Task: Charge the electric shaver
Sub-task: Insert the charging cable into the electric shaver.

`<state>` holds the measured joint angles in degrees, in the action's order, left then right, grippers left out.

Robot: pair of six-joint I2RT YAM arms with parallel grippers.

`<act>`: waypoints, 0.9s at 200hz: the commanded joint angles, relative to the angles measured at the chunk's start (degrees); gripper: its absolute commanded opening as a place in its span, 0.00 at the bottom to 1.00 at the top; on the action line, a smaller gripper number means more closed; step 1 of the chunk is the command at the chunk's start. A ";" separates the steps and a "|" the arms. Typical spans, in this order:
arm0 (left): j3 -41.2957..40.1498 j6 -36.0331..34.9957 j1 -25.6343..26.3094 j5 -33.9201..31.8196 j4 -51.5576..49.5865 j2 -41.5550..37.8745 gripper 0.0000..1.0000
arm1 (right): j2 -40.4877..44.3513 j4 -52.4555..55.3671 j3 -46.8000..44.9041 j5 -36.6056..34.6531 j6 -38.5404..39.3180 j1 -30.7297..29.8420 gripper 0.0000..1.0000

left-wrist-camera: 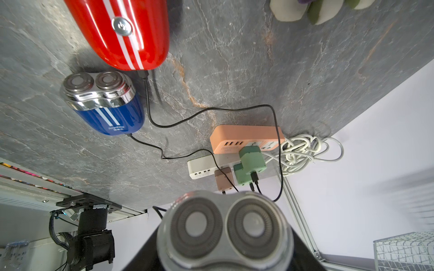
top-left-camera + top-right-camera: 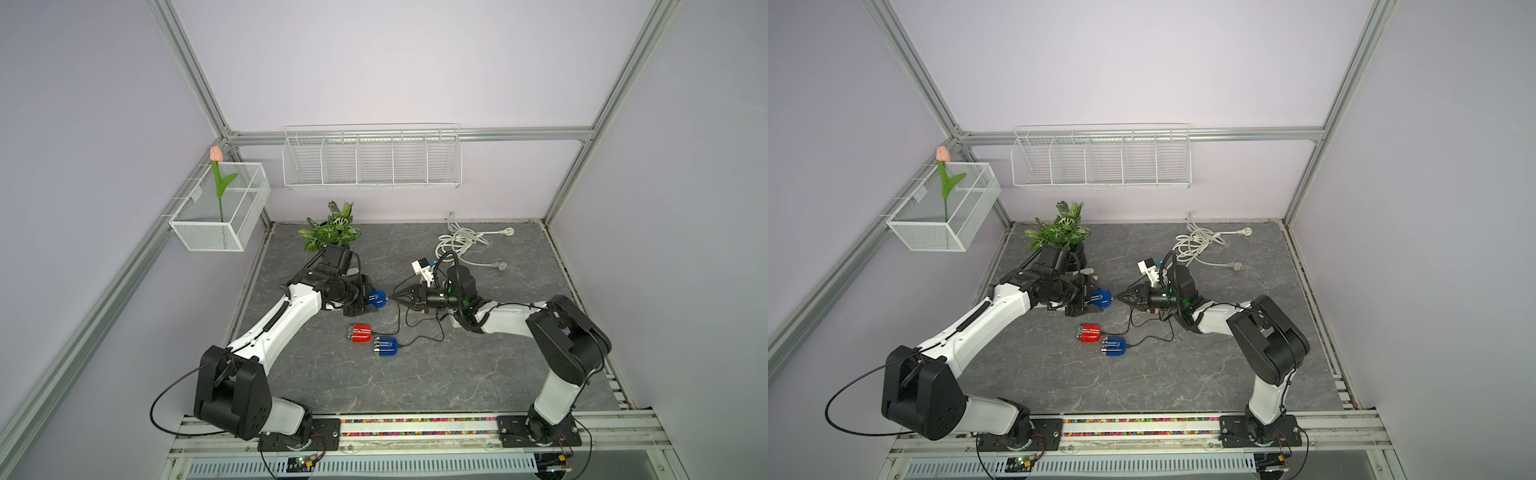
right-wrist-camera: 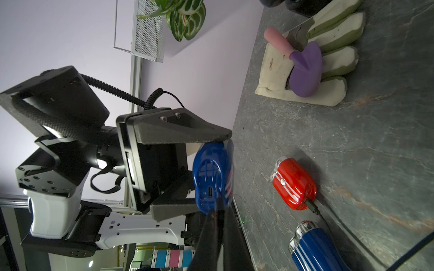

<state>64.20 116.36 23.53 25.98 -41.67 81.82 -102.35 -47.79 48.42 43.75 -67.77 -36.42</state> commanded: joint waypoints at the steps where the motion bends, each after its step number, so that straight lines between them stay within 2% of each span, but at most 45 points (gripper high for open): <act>1: 2.31 4.41 0.04 2.68 0.27 0.33 0.00 | -0.84 -1.09 0.03 0.03 -0.27 0.22 0.07; 108: 3.31 3.16 0.12 2.50 -1.08 1.85 0.00 | 0.16 0.47 3.33 -0.33 -1.11 -1.29 0.07; 180: 3.30 3.34 0.06 2.12 -0.66 1.94 0.00 | -0.51 1.44 2.30 -0.08 -0.23 -1.62 0.07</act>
<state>65.36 116.16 23.51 25.74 -43.22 83.70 -102.35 -45.52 50.70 42.87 -68.51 -37.21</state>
